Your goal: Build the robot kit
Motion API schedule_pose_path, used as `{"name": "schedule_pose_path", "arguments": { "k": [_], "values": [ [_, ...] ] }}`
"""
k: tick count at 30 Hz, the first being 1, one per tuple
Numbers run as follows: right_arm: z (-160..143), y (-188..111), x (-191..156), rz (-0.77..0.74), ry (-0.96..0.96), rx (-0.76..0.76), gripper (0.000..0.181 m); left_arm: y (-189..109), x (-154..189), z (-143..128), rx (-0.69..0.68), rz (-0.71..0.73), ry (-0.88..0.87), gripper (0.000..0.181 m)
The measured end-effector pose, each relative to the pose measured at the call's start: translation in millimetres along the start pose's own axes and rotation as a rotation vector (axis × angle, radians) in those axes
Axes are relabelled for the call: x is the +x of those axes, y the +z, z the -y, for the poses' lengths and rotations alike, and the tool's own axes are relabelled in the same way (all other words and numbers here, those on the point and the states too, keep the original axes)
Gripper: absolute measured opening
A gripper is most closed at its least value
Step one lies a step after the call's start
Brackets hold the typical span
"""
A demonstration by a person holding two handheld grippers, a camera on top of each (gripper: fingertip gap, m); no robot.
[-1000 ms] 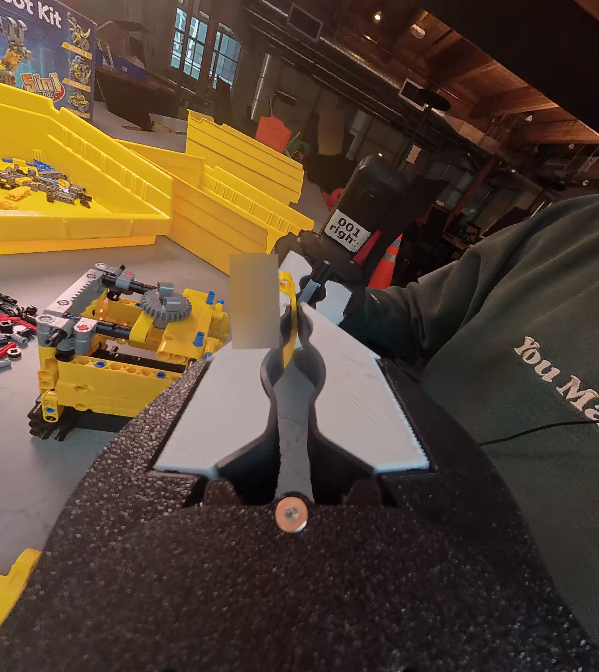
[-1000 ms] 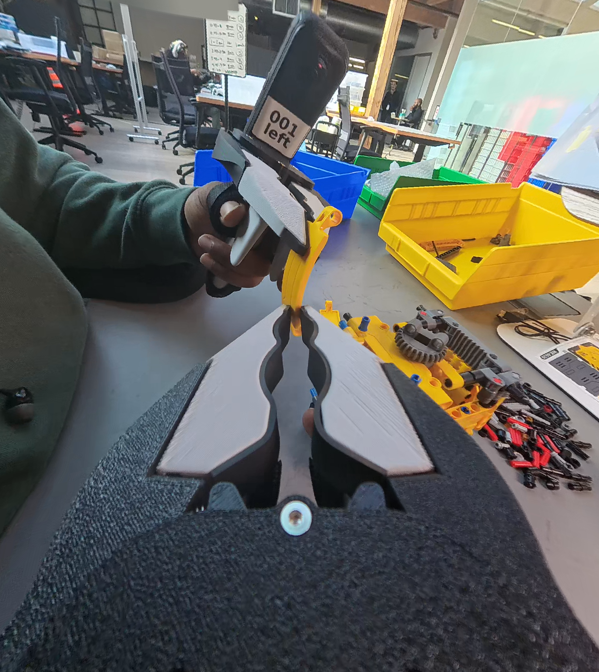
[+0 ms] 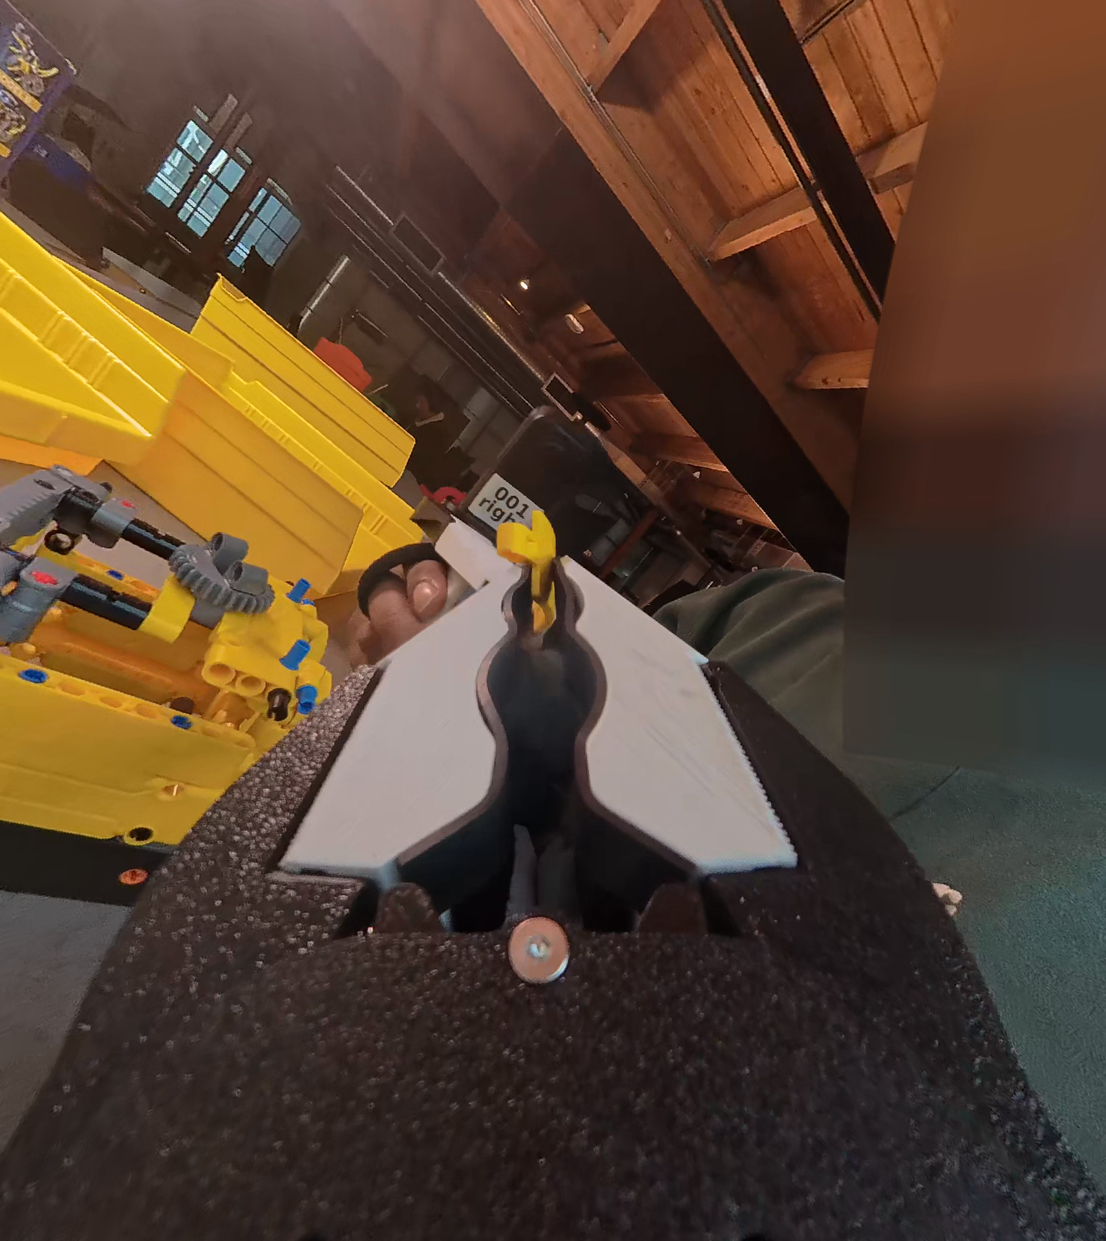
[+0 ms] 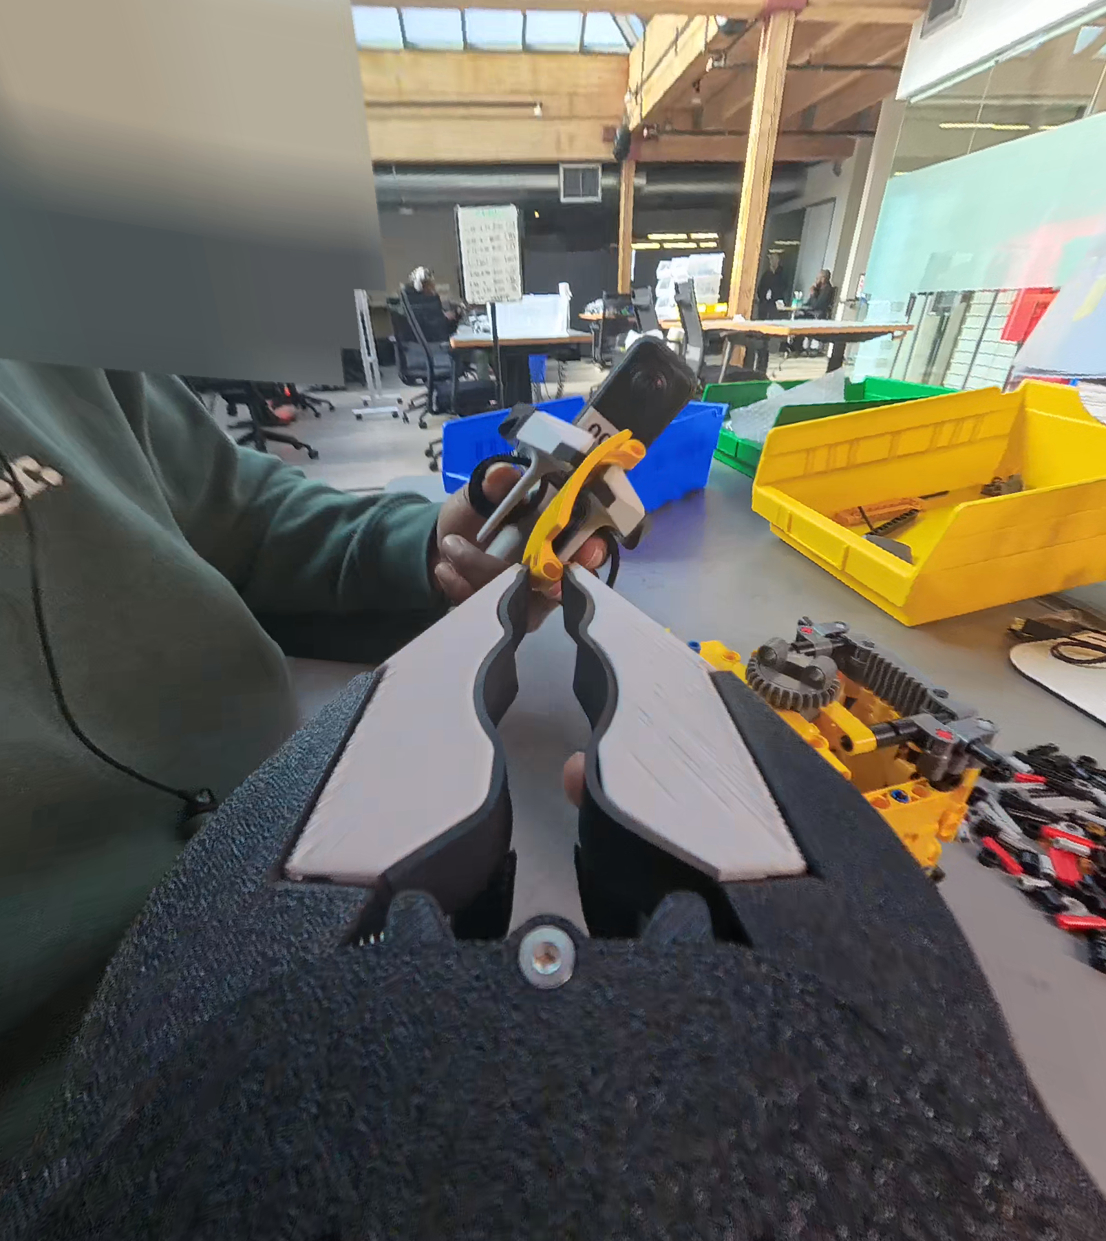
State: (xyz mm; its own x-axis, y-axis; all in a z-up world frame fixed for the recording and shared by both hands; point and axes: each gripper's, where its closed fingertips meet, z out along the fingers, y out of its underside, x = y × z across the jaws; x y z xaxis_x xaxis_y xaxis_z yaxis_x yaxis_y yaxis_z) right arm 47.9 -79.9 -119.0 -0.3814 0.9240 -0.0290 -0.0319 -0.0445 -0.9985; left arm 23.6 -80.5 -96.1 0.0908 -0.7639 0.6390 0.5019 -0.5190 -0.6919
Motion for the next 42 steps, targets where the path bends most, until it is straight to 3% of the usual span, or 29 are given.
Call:
{"name": "schedule_pose_path", "arguments": {
  "k": [4,17,25,31,36,42],
  "values": [
    [14.1,-8.4,1.4,0.039,0.088,0.083,0.008,3.5,6.1,-3.6,-0.021,-0.018,0.036,0.005],
    [18.8,-10.5,6.2,0.041,0.157,0.124,0.008,3.0,3.0,-4.7,-0.011,-0.03,0.001,0.005],
    [5.6,-7.9,32.1,-0.067,0.273,0.093,0.008,-4.4,-17.4,4.1,0.079,0.019,-0.125,0.004],
    [-1.8,-11.9,47.7,-0.231,0.07,0.019,0.02,-12.0,-32.8,10.4,0.16,0.049,-0.207,0.002],
    [-12.7,-8.4,48.8,-0.333,-0.188,-0.093,0.014,-10.1,-32.5,9.0,0.156,0.045,-0.206,0.002],
    [-9.2,-10.6,49.5,-0.387,-0.327,-0.119,0.011,-7.6,-31.5,6.0,0.142,0.048,-0.198,0.002]
  ]
}}
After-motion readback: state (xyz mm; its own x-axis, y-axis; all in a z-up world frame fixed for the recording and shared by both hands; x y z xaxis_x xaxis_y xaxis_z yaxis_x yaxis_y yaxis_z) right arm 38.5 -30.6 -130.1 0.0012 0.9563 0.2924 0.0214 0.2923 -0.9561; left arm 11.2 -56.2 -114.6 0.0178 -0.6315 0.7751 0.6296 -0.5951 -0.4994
